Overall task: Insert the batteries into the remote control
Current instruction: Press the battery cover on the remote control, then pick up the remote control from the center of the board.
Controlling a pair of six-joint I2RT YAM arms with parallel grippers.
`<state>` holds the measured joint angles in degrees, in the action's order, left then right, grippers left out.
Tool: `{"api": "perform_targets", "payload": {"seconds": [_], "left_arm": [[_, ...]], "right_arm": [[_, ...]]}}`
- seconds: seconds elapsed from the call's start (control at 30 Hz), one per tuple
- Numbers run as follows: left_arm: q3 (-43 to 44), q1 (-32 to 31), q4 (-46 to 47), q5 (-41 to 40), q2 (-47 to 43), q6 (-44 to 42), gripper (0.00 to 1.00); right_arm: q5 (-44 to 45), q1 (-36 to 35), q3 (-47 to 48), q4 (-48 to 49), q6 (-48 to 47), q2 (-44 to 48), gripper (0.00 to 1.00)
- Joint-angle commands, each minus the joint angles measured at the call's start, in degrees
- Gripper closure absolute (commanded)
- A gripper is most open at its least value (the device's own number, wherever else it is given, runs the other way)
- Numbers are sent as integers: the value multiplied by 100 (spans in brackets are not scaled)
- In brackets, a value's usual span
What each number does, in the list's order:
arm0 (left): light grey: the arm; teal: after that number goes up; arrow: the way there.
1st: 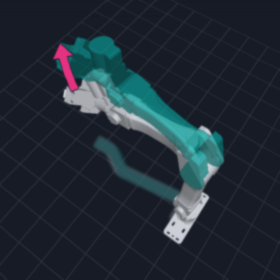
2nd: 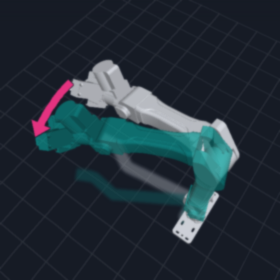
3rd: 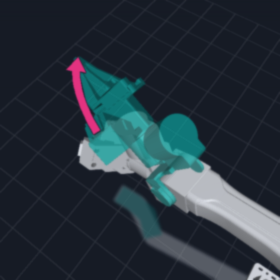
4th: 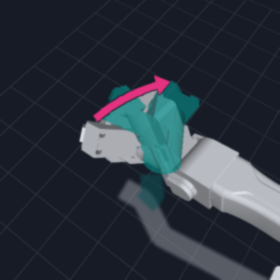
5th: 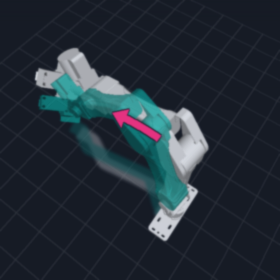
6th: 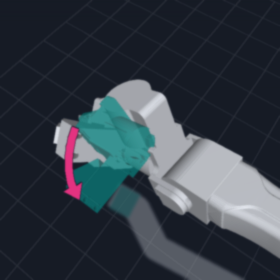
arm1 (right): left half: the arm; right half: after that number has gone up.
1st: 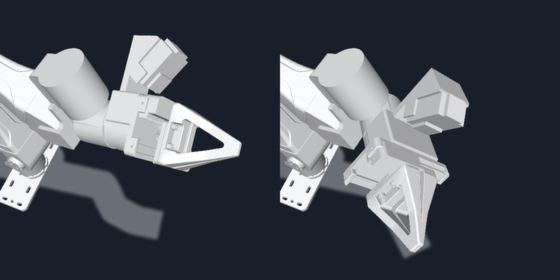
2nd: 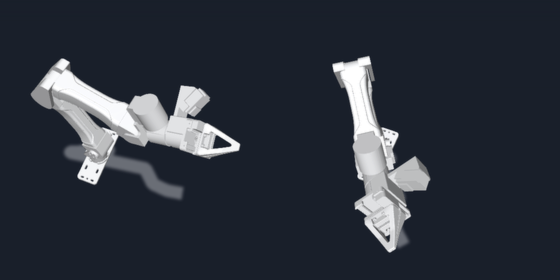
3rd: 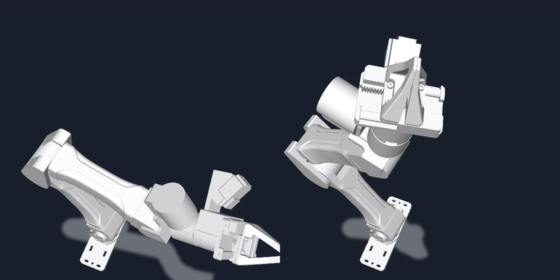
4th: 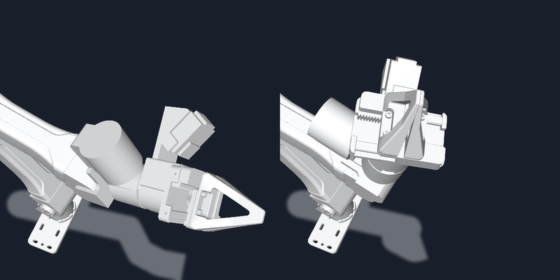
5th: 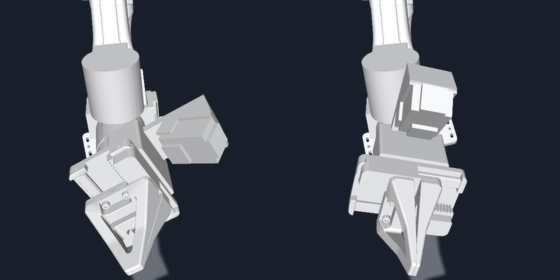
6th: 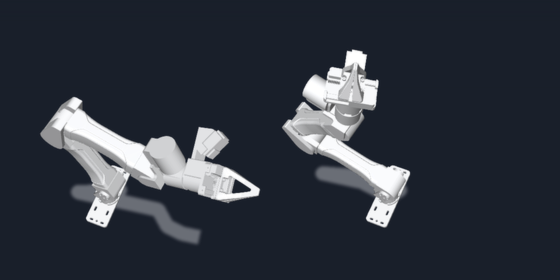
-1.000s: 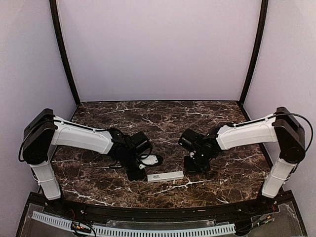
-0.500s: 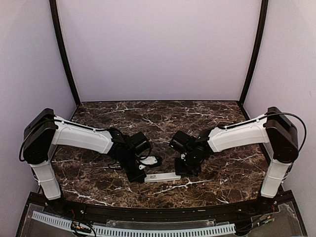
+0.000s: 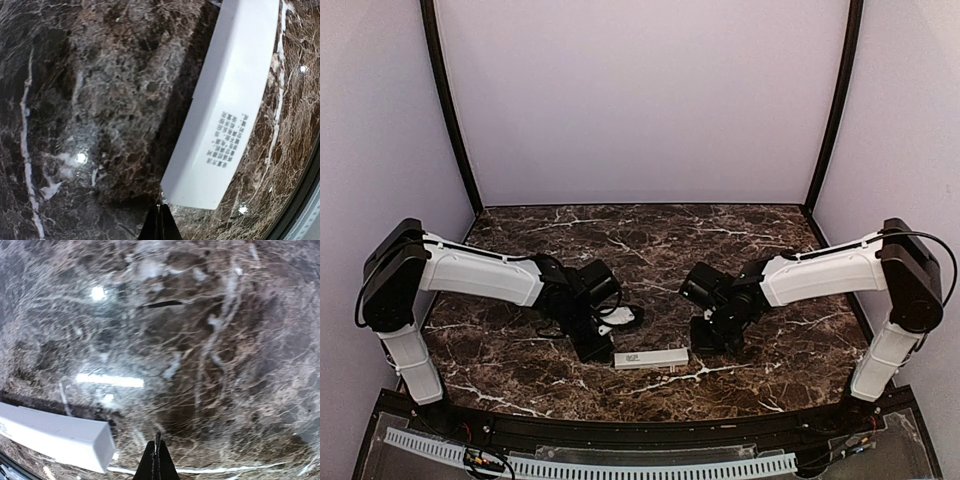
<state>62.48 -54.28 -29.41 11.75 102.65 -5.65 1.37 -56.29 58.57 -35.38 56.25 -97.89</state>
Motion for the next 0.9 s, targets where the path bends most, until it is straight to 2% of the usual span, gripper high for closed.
{"api": "perform_targets", "payload": {"seconds": [0.0, 0.37, 0.57, 0.7, 0.73, 0.77, 0.83, 0.87], "left_arm": [[-74, 99, -294, -260, -293, 90, 100], [-282, 357, -390, -494, -462, 131, 100], [-343, 505, -419, -793, -647, 82, 100], [-328, 800, -350, -1200, -923, 269, 98], [-330, 833, -275, -1297, -1054, 285, 96], [-354, 882, -227, -1478, -1125, 319, 91], [-428, 937, -44, -1761, -1367, 396, 82], [-455, 954, 81, -1846, -1539, 428, 74]], "right_arm": [[171, 30, -40, -198, 18, 2, 100], [-97, -383, 931, -41, -87, -820, 100], [259, -174, 651, -489, -187, -454, 100], [760, -98, 726, -750, -883, 80, 100], [853, -96, 836, -801, -1181, 179, 89], [896, -107, 980, -821, -1514, 252, 75], [876, -174, 1284, -733, -2290, 301, 53], [821, -262, 1459, -617, -2899, 282, 42]]}}
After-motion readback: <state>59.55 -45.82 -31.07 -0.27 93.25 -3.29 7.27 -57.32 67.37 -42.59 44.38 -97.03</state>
